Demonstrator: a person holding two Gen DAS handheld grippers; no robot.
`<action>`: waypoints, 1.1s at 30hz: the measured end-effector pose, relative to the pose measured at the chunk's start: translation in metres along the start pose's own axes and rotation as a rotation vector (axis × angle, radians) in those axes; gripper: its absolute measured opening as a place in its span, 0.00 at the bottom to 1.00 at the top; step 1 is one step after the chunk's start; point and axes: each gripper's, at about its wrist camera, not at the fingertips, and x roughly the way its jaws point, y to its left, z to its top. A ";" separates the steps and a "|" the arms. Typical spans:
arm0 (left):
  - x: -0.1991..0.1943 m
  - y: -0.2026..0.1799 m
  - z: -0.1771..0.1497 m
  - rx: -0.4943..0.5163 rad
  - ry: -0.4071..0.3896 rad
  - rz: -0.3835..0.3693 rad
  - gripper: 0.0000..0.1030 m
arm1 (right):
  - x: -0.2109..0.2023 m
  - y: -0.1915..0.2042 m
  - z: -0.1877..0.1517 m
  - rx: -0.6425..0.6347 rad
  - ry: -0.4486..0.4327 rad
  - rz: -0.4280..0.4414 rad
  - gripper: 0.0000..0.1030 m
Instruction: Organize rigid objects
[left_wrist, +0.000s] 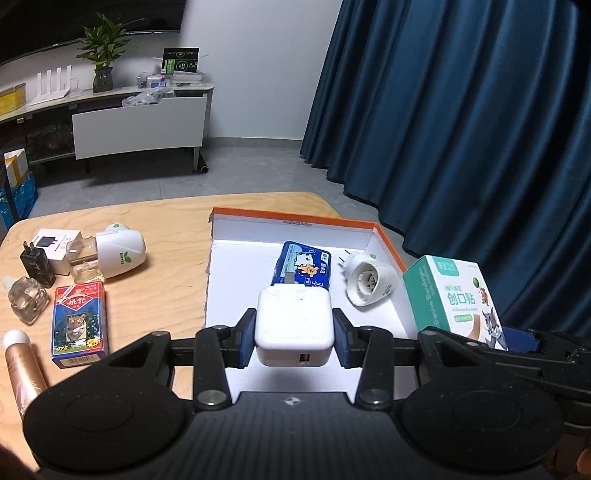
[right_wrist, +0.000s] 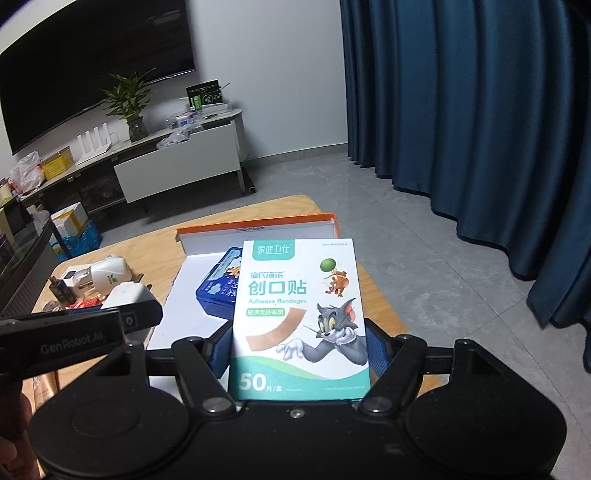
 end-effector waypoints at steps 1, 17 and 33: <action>-0.002 -0.001 0.000 0.000 0.000 0.000 0.41 | 0.000 0.000 0.000 -0.003 -0.001 0.002 0.81; -0.006 -0.002 -0.003 -0.012 -0.007 -0.004 0.41 | -0.005 0.004 -0.003 -0.020 -0.002 0.011 0.81; -0.010 -0.001 -0.005 -0.017 -0.007 -0.008 0.41 | -0.008 0.006 -0.002 -0.035 0.003 0.017 0.81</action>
